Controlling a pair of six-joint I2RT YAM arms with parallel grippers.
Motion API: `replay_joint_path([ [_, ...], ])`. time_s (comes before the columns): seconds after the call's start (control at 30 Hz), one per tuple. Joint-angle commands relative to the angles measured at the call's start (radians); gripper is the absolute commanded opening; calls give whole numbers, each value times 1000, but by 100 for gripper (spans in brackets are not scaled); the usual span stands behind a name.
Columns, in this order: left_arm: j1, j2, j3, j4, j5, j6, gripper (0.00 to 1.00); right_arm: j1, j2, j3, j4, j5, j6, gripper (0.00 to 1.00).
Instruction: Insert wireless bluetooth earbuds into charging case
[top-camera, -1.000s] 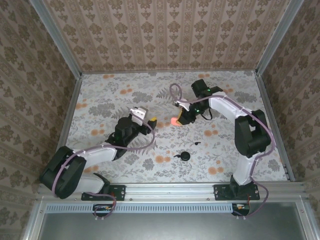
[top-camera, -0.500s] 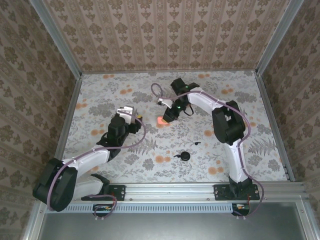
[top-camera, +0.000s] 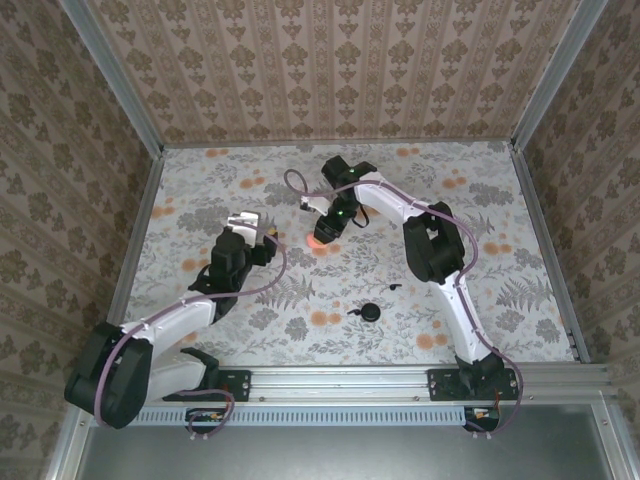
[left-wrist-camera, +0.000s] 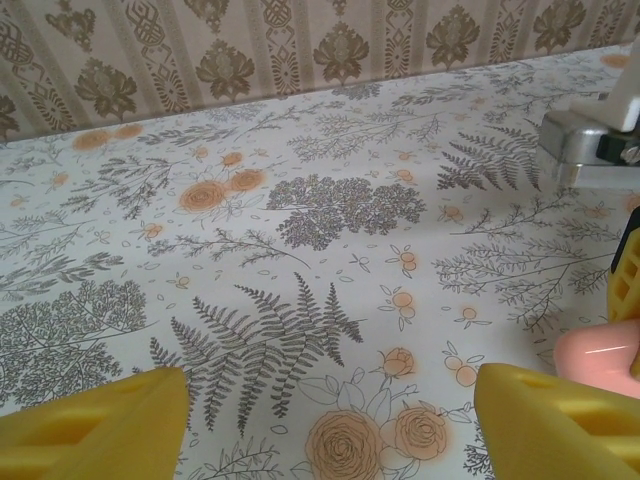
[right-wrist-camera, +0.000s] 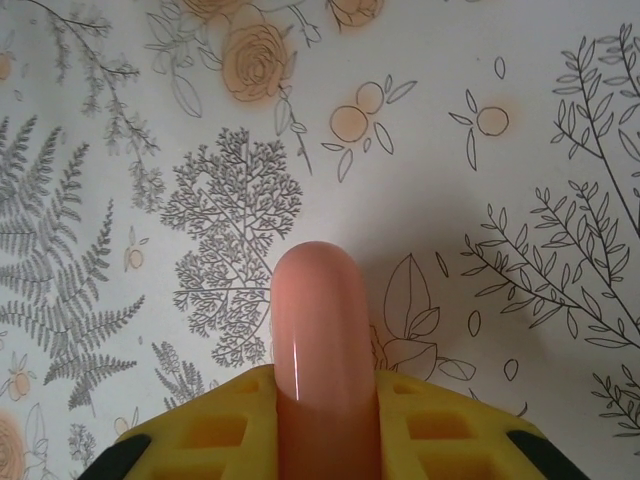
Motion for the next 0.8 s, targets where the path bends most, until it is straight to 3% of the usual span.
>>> replay_joint_path([
  [0.0, 13, -22, -17, -28, -2, 0, 76, 5, 36, 59, -63, 32, 38, 24],
  [0.77, 26, -13, -17, -18, 22, -7, 76, 5, 79, 116, -72, 117, 32, 38],
])
